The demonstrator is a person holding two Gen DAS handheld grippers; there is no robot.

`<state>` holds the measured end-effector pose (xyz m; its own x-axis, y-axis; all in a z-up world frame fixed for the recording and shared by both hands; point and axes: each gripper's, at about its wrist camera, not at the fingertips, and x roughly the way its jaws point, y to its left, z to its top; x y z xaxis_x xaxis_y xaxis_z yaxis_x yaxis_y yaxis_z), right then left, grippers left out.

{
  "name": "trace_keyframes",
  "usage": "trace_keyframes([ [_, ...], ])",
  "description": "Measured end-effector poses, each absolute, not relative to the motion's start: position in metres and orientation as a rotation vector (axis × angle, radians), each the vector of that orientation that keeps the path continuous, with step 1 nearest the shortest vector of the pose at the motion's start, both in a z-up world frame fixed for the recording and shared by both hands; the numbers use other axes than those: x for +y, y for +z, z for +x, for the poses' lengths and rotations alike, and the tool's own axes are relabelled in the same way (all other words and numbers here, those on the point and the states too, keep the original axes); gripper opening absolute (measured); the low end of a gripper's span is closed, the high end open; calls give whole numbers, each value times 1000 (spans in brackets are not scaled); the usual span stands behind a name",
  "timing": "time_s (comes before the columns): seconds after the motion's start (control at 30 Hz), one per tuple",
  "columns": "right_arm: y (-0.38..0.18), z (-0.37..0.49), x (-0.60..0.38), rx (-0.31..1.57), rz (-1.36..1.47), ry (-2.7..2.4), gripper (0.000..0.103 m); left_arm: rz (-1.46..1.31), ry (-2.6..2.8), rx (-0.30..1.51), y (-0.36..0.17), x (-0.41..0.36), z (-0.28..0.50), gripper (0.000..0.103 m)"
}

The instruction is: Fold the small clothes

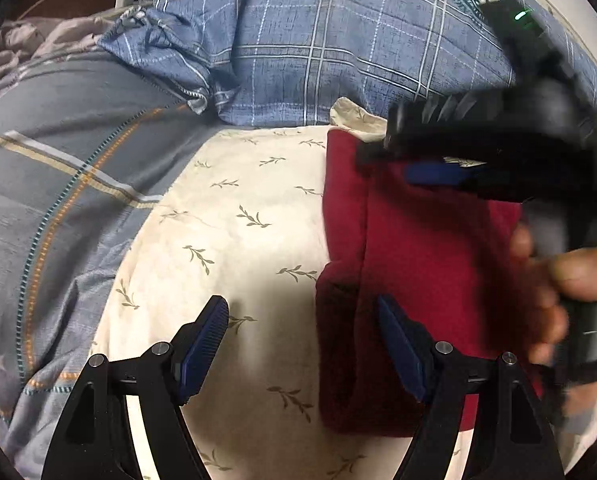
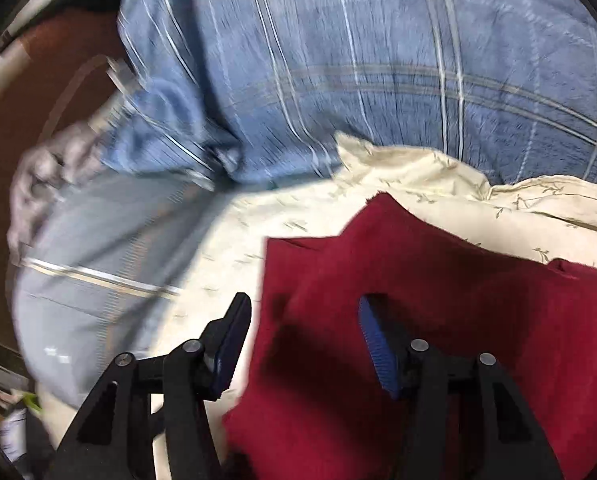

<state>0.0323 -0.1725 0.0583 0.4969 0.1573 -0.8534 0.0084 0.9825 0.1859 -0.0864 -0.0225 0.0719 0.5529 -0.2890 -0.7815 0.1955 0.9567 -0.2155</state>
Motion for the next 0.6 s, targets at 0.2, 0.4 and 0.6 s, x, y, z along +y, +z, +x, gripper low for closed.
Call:
trace_keyframes([
  [0.2,62,36,-169,1019,166,150,5,-163,-308,969,71,-15,-75,76],
  [0.4,49,41,-166,1018,194,160,7,-162,-306,980,67,-18,-69,76],
  [0.6,74,4,-179,983,236,204,45,-164,-298,977,66,-19,-69,76],
])
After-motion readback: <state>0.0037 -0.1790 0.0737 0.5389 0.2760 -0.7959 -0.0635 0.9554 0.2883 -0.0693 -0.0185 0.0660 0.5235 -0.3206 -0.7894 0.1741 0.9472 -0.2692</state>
